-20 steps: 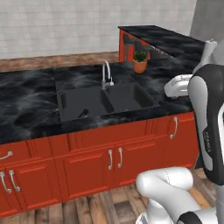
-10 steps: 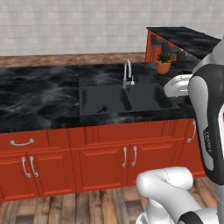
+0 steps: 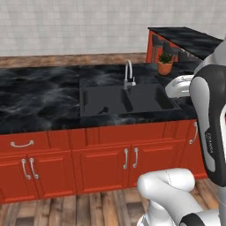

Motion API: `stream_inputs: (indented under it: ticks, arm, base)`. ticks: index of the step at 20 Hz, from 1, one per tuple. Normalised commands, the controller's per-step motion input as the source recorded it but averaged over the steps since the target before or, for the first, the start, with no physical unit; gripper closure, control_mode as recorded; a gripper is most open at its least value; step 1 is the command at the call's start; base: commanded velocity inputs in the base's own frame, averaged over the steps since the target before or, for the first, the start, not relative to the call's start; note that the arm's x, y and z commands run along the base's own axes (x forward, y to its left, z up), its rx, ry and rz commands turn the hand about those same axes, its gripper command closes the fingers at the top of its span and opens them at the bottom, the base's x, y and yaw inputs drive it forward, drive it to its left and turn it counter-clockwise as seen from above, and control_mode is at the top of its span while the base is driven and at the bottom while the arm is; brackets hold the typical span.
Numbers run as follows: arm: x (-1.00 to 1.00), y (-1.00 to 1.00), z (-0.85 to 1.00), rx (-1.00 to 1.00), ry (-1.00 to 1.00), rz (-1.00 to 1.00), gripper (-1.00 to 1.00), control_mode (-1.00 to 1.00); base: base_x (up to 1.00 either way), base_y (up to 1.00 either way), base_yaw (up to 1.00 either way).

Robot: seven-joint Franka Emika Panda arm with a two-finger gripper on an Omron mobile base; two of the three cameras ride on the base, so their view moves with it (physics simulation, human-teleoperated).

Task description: Pick up the dish brush and bar soap from the sink, and place them back in the cabinet, and close the cabinet door.

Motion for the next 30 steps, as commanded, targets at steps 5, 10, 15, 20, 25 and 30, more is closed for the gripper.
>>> stream_inputs:
  ticks: [5, 10, 15, 20, 25, 30]
  arm:
    - [0.00, 0.00, 0.00, 0.00, 0.00, 0.00, -1.00, 1.00]
    - [0.00, 0.00, 0.00, 0.00, 0.00, 0.00, -1.00, 1.00]
    - [0.00, 0.00, 0.00, 0.00, 0.00, 0.00, -1.00, 1.00]
    - [0.00, 0.00, 0.00, 0.00, 0.00, 0.00, -1.00, 1.00]
    - [0.00, 0.00, 0.00, 0.00, 0.00, 0.00, -1.00, 1.00]
    - [0.00, 0.00, 0.00, 0.00, 0.00, 0.00, -1.00, 1.00]
  base:
    - [0.38, 0.00, -0.12]
    - [0.38, 0.07, -0.18]
    - [0.25, 0.12, -0.19]
    - [0.17, 0.20, -0.19]
    - [0.27, 0.40, -0.07]
    - [0.39, 0.18, 0.12]
